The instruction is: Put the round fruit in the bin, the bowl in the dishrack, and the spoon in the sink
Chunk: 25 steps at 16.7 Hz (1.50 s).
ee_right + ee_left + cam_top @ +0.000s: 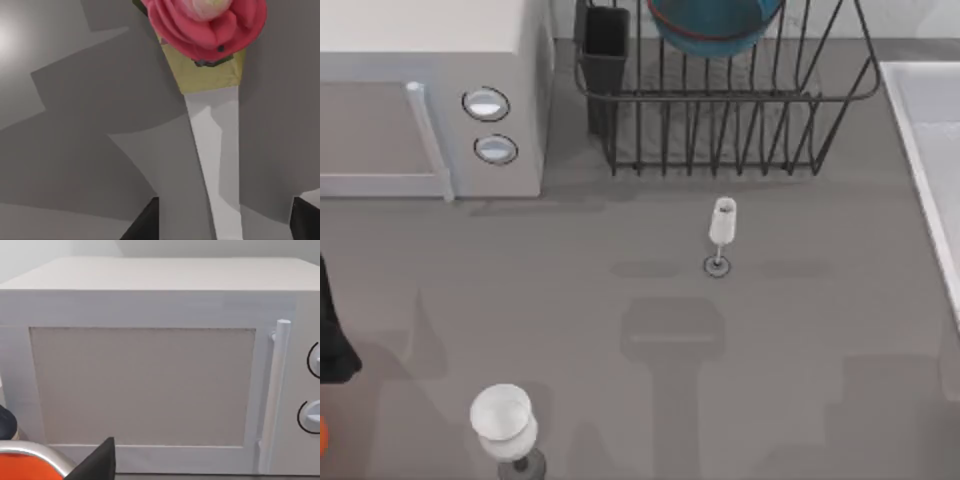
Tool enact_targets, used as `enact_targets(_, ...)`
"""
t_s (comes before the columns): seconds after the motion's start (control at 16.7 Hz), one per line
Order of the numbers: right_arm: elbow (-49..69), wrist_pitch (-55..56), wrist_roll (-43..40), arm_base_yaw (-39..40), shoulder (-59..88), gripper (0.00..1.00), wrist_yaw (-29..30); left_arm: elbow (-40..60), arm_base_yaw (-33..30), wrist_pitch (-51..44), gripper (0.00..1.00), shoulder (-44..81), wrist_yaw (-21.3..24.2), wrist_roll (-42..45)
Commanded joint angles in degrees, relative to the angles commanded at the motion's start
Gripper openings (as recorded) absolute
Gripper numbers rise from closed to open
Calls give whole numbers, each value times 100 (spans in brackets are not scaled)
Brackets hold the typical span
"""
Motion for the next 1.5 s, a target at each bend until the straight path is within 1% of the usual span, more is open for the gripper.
enact_targets(0.06,0,0,0,0,0,0,0,0,0,0,100,0,0,0)
enact_targets(0.48,0,0,0,0,0,0,0,0,0,0,100,0,0,0)
enact_targets(0.54,217,-624,231,2,-405,0,39,0,0,0,100,0,0,0)
enact_targets(0.66,282,-712,268,-7,-489,0,33,0,0,0,100,0,0,0)
enact_targets(0.78,552,-1034,350,-18,-804,0,19,0,0,0,100,0,0,0)
enact_targets(0.96,1340,-1960,391,74,-1343,0,-31,0,0,0,100,0,0,0)
enact_targets(1.14,1915,-2869,275,116,-1464,0,-41,0,0,0,100,0,0,0)
enact_targets(1.32,1957,-3246,198,26,-1433,0,8,0,0,0,100,0,0,0)
enact_targets(1.5,1828,-3229,190,-23,-1398,0,41,0,0,0,100,0,0,0)
